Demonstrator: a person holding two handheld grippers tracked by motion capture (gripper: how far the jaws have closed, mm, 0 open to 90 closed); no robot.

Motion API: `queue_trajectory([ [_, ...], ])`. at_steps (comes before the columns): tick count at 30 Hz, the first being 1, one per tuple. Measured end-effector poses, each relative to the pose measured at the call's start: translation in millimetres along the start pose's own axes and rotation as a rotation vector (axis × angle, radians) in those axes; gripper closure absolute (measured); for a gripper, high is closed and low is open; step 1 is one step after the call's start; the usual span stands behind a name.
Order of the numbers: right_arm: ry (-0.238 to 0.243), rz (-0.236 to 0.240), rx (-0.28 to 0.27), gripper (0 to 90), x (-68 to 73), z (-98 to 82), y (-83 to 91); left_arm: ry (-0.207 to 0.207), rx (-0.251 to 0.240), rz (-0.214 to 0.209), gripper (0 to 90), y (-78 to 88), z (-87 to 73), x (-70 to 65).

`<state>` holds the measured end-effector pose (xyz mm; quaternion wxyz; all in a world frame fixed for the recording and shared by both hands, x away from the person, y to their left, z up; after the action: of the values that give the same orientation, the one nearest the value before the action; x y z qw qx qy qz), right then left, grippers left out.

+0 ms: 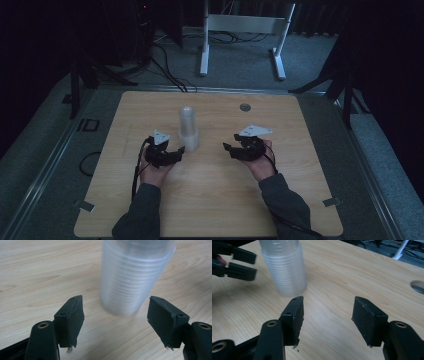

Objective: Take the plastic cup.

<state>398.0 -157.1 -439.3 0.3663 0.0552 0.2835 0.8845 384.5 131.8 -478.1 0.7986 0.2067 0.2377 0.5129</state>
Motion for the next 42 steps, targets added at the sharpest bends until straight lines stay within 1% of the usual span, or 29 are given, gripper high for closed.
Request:
queue_trajectory([
  [1,0.007,0.004,-0.001,42.2,1.2,2.0,-1.8,-0.013,0.000,0.000,29.5,-1.2,1.6,-1.9],
  [3,0.019,0.017,-0.002,42.2,4.4,8.8,-7.3,-0.024,-0.004,-0.011,29.6,-2.2,3.9,-3.6],
  [4,0.019,0.017,-0.002,42.2,4.4,8.8,-7.3,-0.024,-0.004,-0.011,29.6,-2.2,3.9,-3.6],
  [5,0.022,0.025,-0.008,41.9,5.3,12.6,-9.3,-0.027,-0.008,-0.010,29.7,-2.3,4.5,-3.8],
  [7,0.020,0.028,-0.013,41.7,5.5,13.9,-10.0,-0.026,-0.019,-0.021,30.0,-3.1,5.4,-3.8],
  [11,0.005,0.042,-0.025,41.5,5.5,18.2,-12.3,-0.033,-0.037,-0.024,30.2,-7.1,7.6,-5.5],
  [12,-0.006,0.052,-0.031,41.4,5.6,20.7,-14.2,-0.037,-0.036,-0.022,32.8,-7.9,8.1,-6.0],
  [15,-0.018,0.065,-0.042,41.2,6.6,24.1,-16.5,-0.037,-0.039,-0.028,33.0,-11.4,9.4,-7.5],
  [16,-0.017,0.068,-0.045,41.1,7.1,25.3,-17.5,-0.035,-0.033,-0.033,33.2,-12.2,9.8,-7.7],
  [18,-0.017,0.072,-0.048,41.0,8.0,26.5,-18.5,-0.032,-0.039,-0.037,33.2,-13.4,10.4,-8.5],
  [19,-0.017,0.072,-0.048,41.0,8.0,26.5,-18.5,-0.032,-0.039,-0.037,29.7,-13.4,10.4,-8.5],
  [20,-0.016,0.084,-0.052,40.4,10.9,31.7,-22.4,-0.042,-0.047,-0.044,26.3,-15.5,11.3,-9.4],
  [21,-0.016,0.084,-0.052,40.4,10.9,31.7,-22.4,-0.042,-0.047,-0.044,25.3,-15.5,11.3,-9.4],
  [22,-0.021,0.094,-0.058,39.6,12.7,35.1,-24.6,-0.039,-0.051,-0.045,23.8,-17.0,12.1,-9.6],
  [23,-0.018,0.095,-0.061,39.3,13.9,37.0,-25.8,-0.039,-0.056,-0.049,21.8,-17.4,12.7,-9.6],
  [26,-0.005,0.104,-0.062,39.1,17.9,43.4,-29.1,-0.023,-0.068,-0.054,19.5,-18.3,14.0,-10.0],
  [27,-0.005,0.104,-0.062,39.1,17.9,43.4,-29.1,-0.023,-0.068,-0.054,19.5,-18.3,14.0,-10.0],
  [28,0.001,0.110,-0.063,38.9,19.7,48.0,-31.3,-0.022,-0.072,-0.056,19.3,-19.3,14.9,-9.7],
  [30,0.005,0.111,-0.062,38.5,20.3,50.2,-32.4,-0.026,-0.075,-0.053,19.1,-19.8,15.5,-9.5],
  [33,0.013,0.114,-0.066,37.4,23.8,58.8,-35.4,-0.027,-0.086,-0.056,18.8,-20.8,16.5,-9.5],
  [35,0.013,0.114,-0.066,37.4,23.8,58.8,-35.4,-0.027,-0.087,-0.054,18.5,-21.4,16.8,-9.5],
  [36,0.015,0.118,-0.081,36.5,25.3,65.4,-37.9,-0.027,-0.089,-0.061,18.0,-22.1,17.2,-9.5],
  [39,0.015,0.119,-0.085,36.3,26.8,70.0,-39.8,-0.026,-0.093,-0.066,18.0,-23.3,17.7,-9.0],
  [41,0.022,0.120,-0.088,36.3,27.6,72.2,-40.9,-0.027,-0.094,-0.061,18.1,-24.1,17.9,-9.0],
  [42,0.040,0.126,-0.094,36.4,30.3,77.9,-44.0,-0.023,-0.102,-0.074,18.5,-25.4,18.1,-8.5],
])
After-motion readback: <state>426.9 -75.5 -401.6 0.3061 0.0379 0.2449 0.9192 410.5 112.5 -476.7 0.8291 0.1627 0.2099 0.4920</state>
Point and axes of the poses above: each handheld gripper's, and its own axes: y roughly backward along the jaws, z roughly out of its top, x roughly to its left, the point moved 2 cm from there along -y, roughly forward along the jaws, and after that the axes turned 7 degrees about y, right-handed, at the moved point
